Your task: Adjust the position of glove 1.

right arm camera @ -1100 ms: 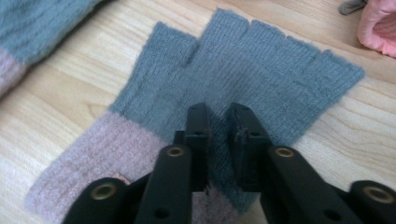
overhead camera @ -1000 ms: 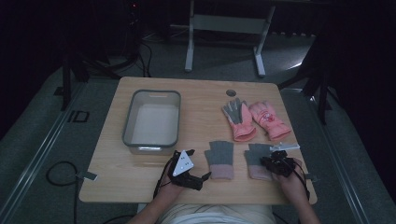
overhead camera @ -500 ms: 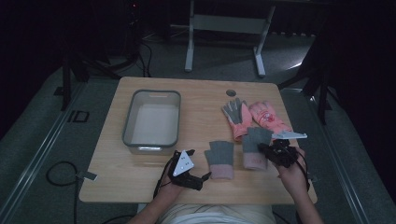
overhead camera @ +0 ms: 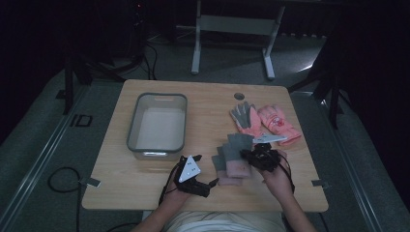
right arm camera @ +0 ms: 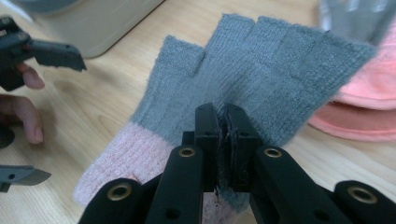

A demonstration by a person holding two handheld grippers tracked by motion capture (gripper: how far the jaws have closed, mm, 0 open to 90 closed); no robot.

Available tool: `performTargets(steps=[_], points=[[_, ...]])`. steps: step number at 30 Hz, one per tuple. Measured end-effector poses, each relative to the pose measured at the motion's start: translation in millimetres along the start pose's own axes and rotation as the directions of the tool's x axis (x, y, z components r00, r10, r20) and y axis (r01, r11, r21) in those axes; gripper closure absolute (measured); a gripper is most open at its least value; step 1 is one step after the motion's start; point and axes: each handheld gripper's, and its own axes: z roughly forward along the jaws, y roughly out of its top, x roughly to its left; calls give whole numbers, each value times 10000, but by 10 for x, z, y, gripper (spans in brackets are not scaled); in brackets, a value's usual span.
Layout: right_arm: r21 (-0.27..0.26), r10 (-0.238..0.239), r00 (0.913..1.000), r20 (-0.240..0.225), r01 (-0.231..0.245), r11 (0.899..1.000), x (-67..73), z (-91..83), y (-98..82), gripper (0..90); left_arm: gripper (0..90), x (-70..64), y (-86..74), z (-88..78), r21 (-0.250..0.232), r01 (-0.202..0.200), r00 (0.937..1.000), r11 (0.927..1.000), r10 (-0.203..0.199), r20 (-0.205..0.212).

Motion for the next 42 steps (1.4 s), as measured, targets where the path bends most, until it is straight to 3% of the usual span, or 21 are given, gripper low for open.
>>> performTargets(steps=[10, 27, 35, 40, 42], points=[[653, -20, 9989, -462, 50, 9979, 81, 293, -102, 850, 0, -1, -1, 0, -11, 24, 10000, 10000, -24, 28], [1018, 468, 9968, -651, -400, 9940, 24, 493, -195, 830, 0, -5, 1, 5, 44, -5, 10000, 10000, 5, 18], [1048, 525, 9965, -653, -455, 9935, 33, 523, -241, 741, 0, -15, 9, 20, 228, -83, 9999, 9997, 85, -99], [1179, 355, 9969, -702, -270, 9927, 51, 529, -233, 668, 0, -42, 17, 38, 394, -234, 9992, 9989, 246, -317], [1183, 69, 9982, -595, 2, 9930, 78, 538, -233, 638, 0, -41, 15, 35, 337, -224, 9994, 9992, 233, -265]])
